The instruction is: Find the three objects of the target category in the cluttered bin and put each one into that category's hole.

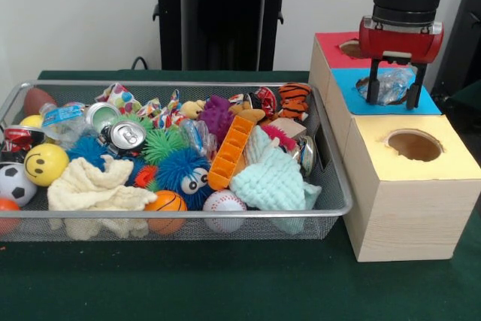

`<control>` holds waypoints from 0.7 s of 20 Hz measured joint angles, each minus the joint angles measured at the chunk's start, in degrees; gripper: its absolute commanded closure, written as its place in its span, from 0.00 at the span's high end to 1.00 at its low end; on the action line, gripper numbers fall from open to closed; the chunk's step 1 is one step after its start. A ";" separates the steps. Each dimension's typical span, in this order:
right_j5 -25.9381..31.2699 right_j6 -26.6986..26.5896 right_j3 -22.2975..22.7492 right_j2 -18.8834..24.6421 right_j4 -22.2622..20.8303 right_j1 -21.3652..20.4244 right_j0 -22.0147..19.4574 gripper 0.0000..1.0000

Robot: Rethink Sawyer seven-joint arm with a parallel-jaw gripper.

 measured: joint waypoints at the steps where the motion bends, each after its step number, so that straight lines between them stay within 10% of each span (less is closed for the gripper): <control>1: 0.00 0.00 0.00 -0.01 0.00 0.00 0.01 1.00; 14: 5.36 0.01 -0.23 -3.61 -0.01 -1.11 2.01 1.00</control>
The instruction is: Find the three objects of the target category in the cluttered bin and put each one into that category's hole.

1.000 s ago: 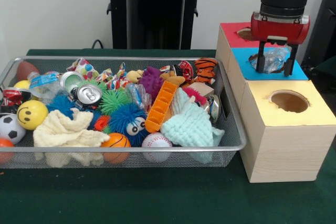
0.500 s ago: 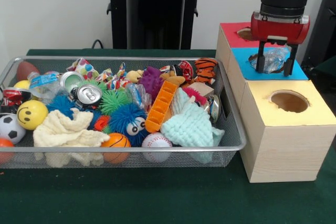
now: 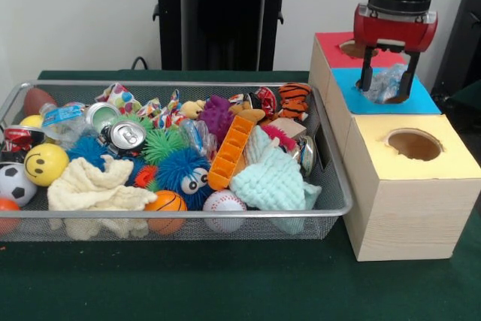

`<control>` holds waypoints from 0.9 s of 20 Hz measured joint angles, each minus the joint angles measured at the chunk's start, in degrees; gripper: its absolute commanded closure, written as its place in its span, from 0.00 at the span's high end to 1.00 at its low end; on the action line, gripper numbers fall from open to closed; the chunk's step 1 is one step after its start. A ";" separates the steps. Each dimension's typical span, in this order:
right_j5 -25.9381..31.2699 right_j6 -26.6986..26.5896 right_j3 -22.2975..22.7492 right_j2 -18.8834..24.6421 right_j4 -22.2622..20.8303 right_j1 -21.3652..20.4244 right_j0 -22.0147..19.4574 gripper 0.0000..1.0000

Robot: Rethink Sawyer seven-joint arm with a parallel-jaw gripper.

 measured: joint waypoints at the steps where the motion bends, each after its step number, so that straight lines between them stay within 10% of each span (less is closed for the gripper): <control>1: 0.78 -0.01 -0.01 -0.27 -0.01 -0.41 0.00 1.00; 18: 13.40 -0.01 -0.09 -3.31 -0.06 -4.95 0.07 1.00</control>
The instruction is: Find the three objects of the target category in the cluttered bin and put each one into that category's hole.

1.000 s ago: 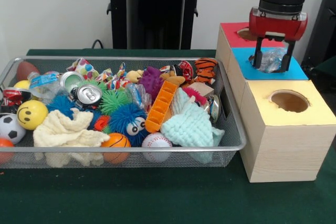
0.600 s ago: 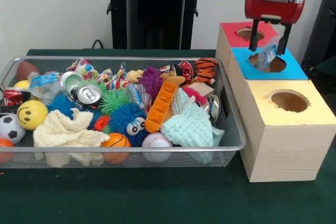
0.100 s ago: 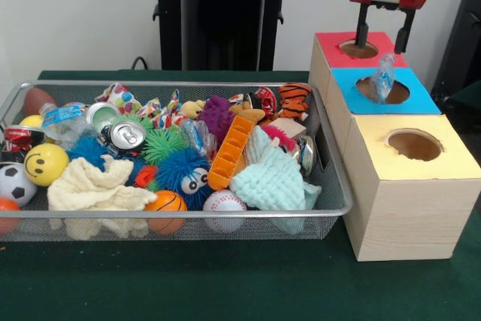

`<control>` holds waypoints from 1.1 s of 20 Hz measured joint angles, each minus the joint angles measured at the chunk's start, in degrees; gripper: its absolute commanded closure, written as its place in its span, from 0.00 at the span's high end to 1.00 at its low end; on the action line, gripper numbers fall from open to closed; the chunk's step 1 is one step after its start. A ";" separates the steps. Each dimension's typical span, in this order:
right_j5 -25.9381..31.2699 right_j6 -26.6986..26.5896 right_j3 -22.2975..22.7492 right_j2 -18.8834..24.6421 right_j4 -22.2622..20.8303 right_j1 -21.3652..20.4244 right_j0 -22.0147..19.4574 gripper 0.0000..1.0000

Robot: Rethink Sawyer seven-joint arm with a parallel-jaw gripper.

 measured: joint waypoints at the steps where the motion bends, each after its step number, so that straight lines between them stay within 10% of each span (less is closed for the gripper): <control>1: 0.03 0.00 -0.02 -0.04 0.00 -0.02 0.00 1.00; 12: 0.03 0.00 -0.33 -0.04 -0.12 0.06 0.00 1.00; 13: 0.03 0.00 -0.38 -0.04 -0.98 0.06 0.00 0.00; 22: 0.03 0.00 -0.40 -0.06 -1.42 0.06 0.00 0.00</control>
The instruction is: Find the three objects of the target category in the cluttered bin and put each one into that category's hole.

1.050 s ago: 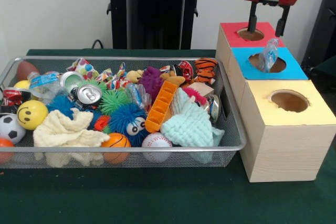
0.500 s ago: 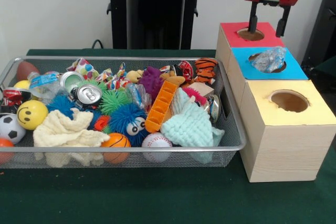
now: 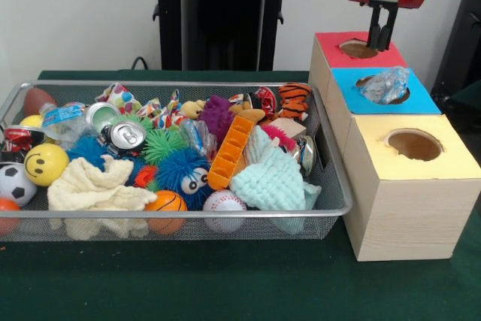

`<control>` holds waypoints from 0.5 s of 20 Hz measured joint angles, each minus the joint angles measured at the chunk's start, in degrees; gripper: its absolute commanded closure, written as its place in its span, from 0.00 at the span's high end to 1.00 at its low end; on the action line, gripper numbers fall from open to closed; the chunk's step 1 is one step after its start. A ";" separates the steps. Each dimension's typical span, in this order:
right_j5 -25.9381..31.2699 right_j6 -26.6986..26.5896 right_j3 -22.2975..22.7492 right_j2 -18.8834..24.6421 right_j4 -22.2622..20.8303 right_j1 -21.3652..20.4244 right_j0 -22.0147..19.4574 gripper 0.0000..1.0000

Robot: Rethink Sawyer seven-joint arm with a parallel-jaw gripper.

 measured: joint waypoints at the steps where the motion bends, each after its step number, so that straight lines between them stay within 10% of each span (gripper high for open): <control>1: 0.09 0.00 -0.10 -0.05 -0.13 0.00 0.02 0.00; 10: 1.44 0.00 -1.58 -0.54 -1.55 0.06 0.51 0.00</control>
